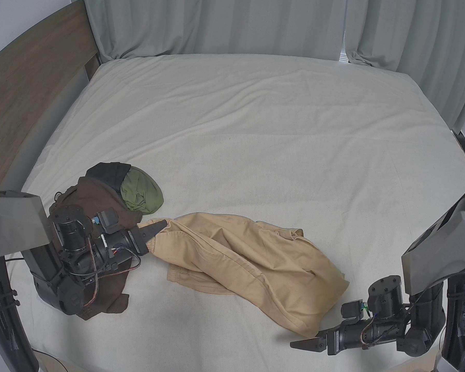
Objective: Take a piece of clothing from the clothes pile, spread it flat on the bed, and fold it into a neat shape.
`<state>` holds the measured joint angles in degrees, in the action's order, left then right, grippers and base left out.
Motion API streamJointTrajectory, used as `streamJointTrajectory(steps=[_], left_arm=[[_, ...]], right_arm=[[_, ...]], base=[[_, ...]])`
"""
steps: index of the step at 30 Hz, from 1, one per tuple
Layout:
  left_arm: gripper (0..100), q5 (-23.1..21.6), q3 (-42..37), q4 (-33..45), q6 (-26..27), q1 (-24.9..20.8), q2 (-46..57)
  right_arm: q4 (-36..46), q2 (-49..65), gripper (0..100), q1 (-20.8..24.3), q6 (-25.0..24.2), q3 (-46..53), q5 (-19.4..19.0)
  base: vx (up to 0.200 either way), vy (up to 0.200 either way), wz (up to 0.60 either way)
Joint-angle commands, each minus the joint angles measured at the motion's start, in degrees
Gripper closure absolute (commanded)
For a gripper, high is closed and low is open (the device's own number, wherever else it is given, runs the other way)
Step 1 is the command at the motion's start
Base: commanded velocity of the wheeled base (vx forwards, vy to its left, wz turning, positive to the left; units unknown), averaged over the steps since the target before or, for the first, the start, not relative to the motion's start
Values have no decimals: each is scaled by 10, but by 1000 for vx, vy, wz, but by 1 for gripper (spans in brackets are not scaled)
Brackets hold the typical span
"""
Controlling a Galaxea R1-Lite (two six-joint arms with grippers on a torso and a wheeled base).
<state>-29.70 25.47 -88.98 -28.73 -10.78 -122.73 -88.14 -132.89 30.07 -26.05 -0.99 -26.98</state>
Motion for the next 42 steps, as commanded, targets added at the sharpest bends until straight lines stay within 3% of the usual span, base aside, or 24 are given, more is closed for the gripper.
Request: streamJointTrajectory(steps=[1, 9, 10, 18, 23, 28, 38, 42], left_arm=[[100, 0, 0, -1, 0, -3, -4], [100, 0, 1, -1, 0, -5, -6], [100, 0, 1, -1, 1, -5, -6], [100, 0, 2, -1, 0, -4, -7], [100, 0, 0, -1, 0, -4, -10], [100, 0, -4, -1, 0, -5, -11], [100, -1, -20, -1, -1, -6, -15], [100, -2, -20, -1, -2, -6, -16]], right_arm=[[0, 23, 0, 1, 0, 3, 0], [0, -1, 0, 0, -1, -8, -2], [0, -7, 100, 0, 0, -10, -1], [-1, -14, 100, -6, 1, -16, 0], [0, 39, 100, -19, 2, -14, 4], [0, 92, 100, -63, 7, -26, 5], [1, 93, 100, -148, 3, -122, 5], [1, 99, 100, -177, -20, -146, 4]], base=[[0, 0, 0], [0, 0, 0], [0, 0, 0], [0, 0, 0], [0, 0, 0], [0, 0, 0], [0, 0, 0], [0, 0, 0]])
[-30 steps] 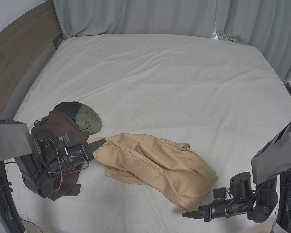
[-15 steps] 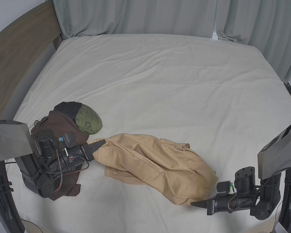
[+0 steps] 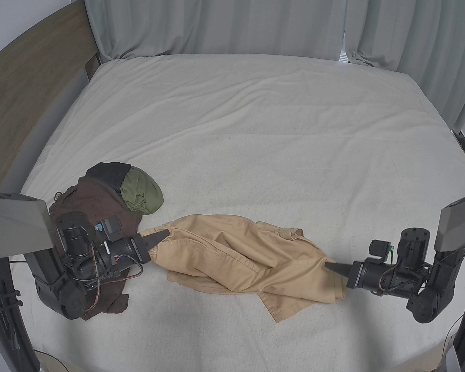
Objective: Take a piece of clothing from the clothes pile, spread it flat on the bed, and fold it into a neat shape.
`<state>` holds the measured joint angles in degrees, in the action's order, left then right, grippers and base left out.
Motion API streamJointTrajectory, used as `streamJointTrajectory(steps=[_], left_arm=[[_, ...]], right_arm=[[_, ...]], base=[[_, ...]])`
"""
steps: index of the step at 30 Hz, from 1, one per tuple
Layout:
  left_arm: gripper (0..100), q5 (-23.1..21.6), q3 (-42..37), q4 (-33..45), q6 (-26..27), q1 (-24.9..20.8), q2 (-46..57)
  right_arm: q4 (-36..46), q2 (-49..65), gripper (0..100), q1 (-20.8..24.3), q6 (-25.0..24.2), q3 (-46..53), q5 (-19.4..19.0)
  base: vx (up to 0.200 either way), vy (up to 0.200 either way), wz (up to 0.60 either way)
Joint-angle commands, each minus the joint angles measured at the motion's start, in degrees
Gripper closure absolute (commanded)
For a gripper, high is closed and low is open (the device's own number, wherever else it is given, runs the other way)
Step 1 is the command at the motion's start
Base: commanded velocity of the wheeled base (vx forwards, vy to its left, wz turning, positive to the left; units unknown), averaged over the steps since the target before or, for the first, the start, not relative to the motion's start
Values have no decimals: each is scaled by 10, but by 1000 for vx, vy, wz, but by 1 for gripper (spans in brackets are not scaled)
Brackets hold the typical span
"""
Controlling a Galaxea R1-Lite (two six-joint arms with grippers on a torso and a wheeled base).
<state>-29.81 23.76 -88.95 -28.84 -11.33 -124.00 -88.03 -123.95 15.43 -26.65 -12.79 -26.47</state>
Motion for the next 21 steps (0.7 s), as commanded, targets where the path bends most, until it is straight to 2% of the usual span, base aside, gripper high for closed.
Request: streamJointTrajectory(steps=[1, 4, 9, 11, 13, 16, 17, 21], left_arm=[[100, -1, -3, -2, -1, 0, -5], [100, -1, -3, -2, 0, 0, -10], [100, -1, -2, -2, -1, -1, -10], [100, -1, -2, -2, -1, -2, -10], [100, 0, -2, -2, -1, -5, -10], [100, 0, -1, -2, -1, -6, -10], [100, 0, -1, -2, -1, -6, -10], [100, 0, -1, -2, -1, -7, -10]], right_arm=[[0, 10, 100, -32, -17, -29, -1], [0, 8, 100, -52, -24, -47, -1], [0, -9, 100, -47, -28, -53, -3], [-1, -15, 100, -45, -40, -59, -4], [-1, -16, 100, -40, -73, -63, -5], [-1, -15, 100, -40, -79, -58, -10], [-1, -15, 0, -40, -79, -58, -10], [-1, -11, 0, -37, -79, -57, -22]], base=[[0, 0, 0], [0, 0, 0], [0, 0, 0], [0, 0, 0], [0, 0, 0], [0, 0, 0], [0, 0, 0], [0, 0, 0]])
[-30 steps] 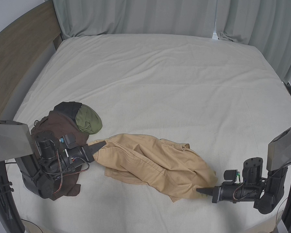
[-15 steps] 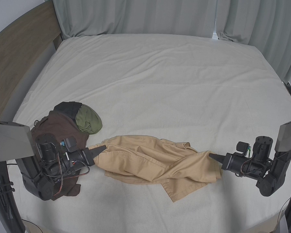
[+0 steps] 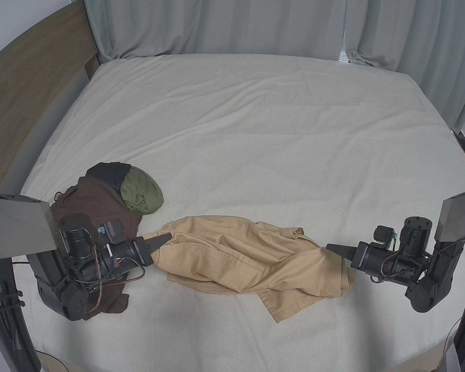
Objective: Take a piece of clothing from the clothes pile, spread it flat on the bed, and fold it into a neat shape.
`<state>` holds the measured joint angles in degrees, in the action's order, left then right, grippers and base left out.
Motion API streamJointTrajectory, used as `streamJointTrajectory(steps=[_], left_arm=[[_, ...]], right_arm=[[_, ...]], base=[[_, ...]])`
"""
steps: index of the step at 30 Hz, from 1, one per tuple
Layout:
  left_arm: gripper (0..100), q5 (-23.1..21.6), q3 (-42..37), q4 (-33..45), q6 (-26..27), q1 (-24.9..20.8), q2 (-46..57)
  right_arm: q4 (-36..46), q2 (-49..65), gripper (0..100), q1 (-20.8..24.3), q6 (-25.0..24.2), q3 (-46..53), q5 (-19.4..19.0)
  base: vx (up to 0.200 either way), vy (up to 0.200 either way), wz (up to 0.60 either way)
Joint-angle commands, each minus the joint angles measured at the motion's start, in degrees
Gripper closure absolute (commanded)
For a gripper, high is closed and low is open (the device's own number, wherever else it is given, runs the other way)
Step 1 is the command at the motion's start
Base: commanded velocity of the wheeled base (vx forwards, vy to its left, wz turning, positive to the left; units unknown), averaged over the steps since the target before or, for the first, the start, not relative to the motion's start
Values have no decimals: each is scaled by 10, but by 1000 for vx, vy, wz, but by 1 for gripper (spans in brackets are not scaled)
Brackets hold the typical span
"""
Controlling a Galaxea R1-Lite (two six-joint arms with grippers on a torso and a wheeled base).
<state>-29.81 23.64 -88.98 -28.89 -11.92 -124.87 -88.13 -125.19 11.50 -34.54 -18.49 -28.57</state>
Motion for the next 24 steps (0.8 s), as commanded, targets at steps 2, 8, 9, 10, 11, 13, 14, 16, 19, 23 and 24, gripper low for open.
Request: streamJointTrajectory(steps=[2, 8, 9, 10, 11, 13, 14, 16, 19, 23, 24], left_arm=[[100, 0, 1, -1, 0, -1, -1], [100, 0, 2, -1, 0, -1, -1], [100, 0, 2, -1, 0, -1, -1], [100, 0, 2, -1, 0, -1, -1], [100, 0, 2, -1, 0, -1, -1], [100, 0, 2, -1, 0, -1, -1], [100, 1, 2, -1, 1, -1, -1], [100, 1, 3, -1, 1, -1, 0], [100, 1, 4, -1, 1, -1, 0], [100, 1, 4, -1, 1, -1, 1], [100, 1, 4, -1, 1, -1, 1]], right_arm=[[-1, 2, 0, 9, 0, -1, -1], [-1, 4, 0, 29, -1, -1, -1], [-2, 6, 0, 34, -1, -1, -1], [-2, 8, 0, 37, -2, -2, -1], [-2, 12, 0, 41, -3, -4, -1], [-3, 18, 0, 51, -4, -3, -1], [-3, 20, 0, 56, -4, -3, 0], [-3, 20, 0, 63, -6, -3, 0], [-3, 15, 0, 69, -6, -5, 0], [-3, 12, 0, 72, -5, -12, 0], [-3, 11, 0, 73, -5, -15, 1]], base=[[0, 0, 0], [0, 0, 0], [0, 0, 0], [0, 0, 0], [0, 0, 0], [0, 0, 0], [0, 0, 0], [0, 0, 0], [0, 0, 0], [0, 0, 0], [0, 0, 0]])
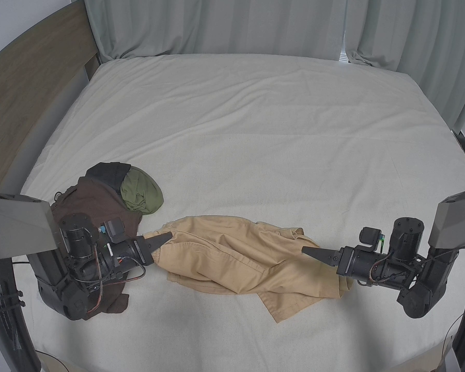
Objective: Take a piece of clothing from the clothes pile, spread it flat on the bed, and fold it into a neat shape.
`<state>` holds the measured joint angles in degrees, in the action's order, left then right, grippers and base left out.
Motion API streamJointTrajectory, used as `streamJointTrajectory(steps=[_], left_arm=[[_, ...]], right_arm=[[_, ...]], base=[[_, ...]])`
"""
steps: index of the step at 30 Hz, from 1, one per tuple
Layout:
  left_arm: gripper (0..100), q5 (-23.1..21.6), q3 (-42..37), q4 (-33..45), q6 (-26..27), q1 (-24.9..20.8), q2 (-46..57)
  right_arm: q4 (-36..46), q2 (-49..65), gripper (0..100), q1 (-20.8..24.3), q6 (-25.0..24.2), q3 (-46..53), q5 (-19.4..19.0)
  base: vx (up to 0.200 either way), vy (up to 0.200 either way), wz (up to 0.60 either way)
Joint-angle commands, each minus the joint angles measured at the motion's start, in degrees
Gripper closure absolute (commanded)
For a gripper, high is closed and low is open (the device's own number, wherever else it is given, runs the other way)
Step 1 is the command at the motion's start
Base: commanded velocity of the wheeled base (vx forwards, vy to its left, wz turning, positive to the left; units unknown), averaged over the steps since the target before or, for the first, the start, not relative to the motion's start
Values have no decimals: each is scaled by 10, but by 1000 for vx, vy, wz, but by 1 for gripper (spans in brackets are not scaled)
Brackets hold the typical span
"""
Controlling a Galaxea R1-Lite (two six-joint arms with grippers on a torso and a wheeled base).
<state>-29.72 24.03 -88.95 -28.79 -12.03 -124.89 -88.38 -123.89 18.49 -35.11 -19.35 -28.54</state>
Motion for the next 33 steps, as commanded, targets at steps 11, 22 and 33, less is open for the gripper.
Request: streamJointTrajectory(steps=[11, 22, 33], left_arm=[[100, 0, 6, -2, 0, 1, 2], [100, 0, 29, -3, -1, 5, 9], [100, -1, 34, -2, -1, 5, 50]], right_arm=[[-1, -9, 100, 1, 0, -10, 3], [0, 16, 100, 1, 4, -25, 6], [0, 60, 100, 1, 11, -20, 9]], base=[[0, 0, 0], [0, 0, 0], [0, 0, 0]])
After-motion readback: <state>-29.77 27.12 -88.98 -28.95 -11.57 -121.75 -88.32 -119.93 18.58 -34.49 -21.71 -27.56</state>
